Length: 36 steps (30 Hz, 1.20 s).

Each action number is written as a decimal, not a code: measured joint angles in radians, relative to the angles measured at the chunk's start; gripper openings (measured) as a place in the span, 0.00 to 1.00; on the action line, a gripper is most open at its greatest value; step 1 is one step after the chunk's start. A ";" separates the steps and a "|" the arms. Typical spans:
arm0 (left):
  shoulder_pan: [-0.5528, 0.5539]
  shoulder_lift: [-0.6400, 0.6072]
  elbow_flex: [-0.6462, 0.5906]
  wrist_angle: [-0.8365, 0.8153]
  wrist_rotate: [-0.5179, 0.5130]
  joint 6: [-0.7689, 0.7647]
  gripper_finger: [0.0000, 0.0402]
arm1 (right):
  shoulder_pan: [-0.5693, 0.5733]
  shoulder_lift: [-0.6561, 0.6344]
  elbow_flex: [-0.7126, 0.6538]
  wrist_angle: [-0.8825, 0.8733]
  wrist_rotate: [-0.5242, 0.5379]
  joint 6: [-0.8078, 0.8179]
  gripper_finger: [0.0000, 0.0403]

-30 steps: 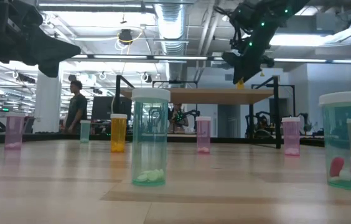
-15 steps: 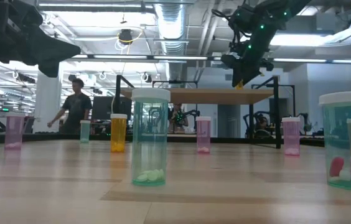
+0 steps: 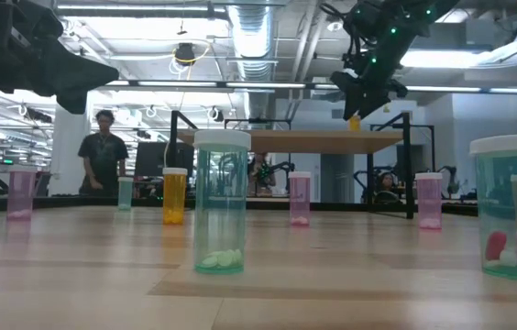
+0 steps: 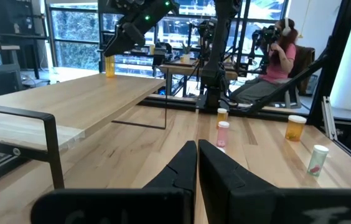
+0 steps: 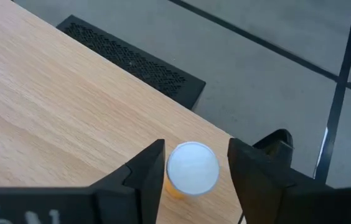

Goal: Pick and place medicine bottles onto shelf by color
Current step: Put the top left green pill bottle on the shelf

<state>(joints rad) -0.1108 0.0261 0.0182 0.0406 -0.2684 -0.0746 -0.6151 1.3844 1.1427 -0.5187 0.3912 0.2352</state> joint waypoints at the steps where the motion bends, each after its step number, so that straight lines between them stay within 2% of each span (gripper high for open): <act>1: 0.000 0.000 0.000 0.000 0.000 0.000 0.01 | 0.000 0.000 0.000 0.000 0.000 0.000 0.50; 9: 0.000 0.000 0.000 0.000 0.000 0.000 0.01 | -0.003 -0.056 0.000 0.002 0.000 -0.025 0.49; 17: 0.000 0.000 0.000 0.000 0.000 0.000 0.01 | -0.006 -0.221 0.001 0.001 0.000 -0.028 0.48; 26: 0.000 0.000 0.000 0.000 0.000 0.000 0.01 | 0.138 -0.357 0.002 0.002 0.000 -0.038 0.48; 36: 0.000 0.000 0.000 0.000 0.000 0.000 0.01 | 0.338 -0.384 0.002 -0.034 0.001 -0.152 0.47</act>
<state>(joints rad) -0.1108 0.0261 0.0181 0.0406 -0.2684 -0.0749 -0.2766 1.0000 1.1450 -0.5524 0.3920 0.0833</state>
